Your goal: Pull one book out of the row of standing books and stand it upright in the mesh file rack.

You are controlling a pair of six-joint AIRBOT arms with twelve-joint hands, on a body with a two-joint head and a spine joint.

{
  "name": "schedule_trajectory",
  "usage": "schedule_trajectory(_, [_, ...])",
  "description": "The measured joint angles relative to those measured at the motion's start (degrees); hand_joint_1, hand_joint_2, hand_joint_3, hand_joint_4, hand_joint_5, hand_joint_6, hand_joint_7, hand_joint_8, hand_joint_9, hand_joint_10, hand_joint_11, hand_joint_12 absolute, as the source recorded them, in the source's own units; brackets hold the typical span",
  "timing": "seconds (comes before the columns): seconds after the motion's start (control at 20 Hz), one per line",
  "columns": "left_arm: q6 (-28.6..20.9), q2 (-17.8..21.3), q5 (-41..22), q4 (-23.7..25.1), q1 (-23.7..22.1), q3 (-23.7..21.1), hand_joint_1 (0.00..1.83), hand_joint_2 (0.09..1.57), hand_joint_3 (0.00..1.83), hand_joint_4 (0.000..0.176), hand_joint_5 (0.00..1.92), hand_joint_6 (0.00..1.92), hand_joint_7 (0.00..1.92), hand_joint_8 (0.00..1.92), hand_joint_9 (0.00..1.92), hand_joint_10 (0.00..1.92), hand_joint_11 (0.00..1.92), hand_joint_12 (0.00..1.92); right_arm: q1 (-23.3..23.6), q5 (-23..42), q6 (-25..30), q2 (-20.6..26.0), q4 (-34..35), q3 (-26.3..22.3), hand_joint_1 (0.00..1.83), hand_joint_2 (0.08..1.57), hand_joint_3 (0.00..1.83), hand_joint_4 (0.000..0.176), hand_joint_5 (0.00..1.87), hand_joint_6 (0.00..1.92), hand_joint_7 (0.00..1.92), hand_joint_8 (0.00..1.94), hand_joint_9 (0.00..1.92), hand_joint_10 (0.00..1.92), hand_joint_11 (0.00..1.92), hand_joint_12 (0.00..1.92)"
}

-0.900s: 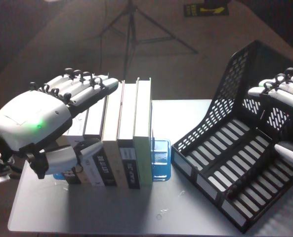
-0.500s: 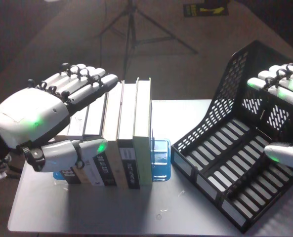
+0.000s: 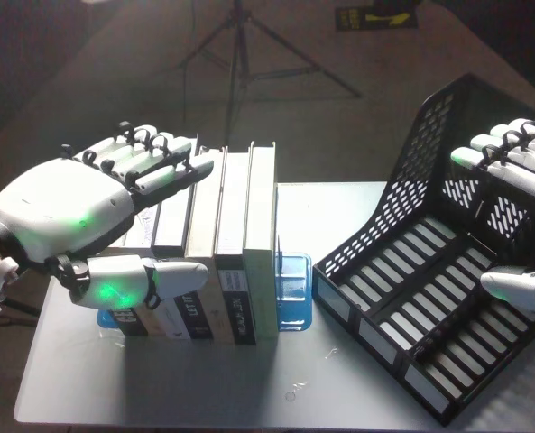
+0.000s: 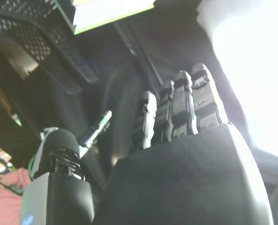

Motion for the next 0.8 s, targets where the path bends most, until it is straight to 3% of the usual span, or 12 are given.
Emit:
schedule_trajectory(0.1, [0.5, -0.5, 1.8, 0.0, -0.1, 0.4, 0.02, 1.1, 0.0, 0.063, 0.14, 0.03, 0.0, 0.0, 0.0, 0.0, 0.0, 0.0, 0.0, 0.0, 0.0, -0.1, 0.1, 0.1, 0.31, 1.22, 0.01, 0.0, 0.0, 0.0, 0.0, 0.0, 0.0, 0.0, 0.0, 0.0])
schedule_trajectory(0.3, [2.4, -1.3, 5.2, -0.9, -0.3, 1.2, 0.03, 1.09, 0.0, 0.032, 0.28, 0.04, 0.0, 0.0, 0.0, 0.0, 0.0, 0.0, 0.0, 0.0, 0.0, -0.2, 0.2, 0.1, 0.29, 1.24, 0.01, 0.0, 0.0, 0.0, 0.0, 0.0, 0.0, 0.0, 0.0, 0.0])
schedule_trajectory(0.8, [5.9, -4.5, 11.3, -3.6, -1.6, 3.9, 0.12, 1.12, 0.0, 0.023, 0.35, 0.04, 0.0, 0.0, 0.0, 0.0, 0.0, 0.0, 0.0, -0.1, 0.0, -1.0, 1.1, 0.4, 0.26, 1.26, 0.01, 0.0, 0.0, 0.0, 0.0, 0.0, 0.0, 0.0, 0.0, 0.0])
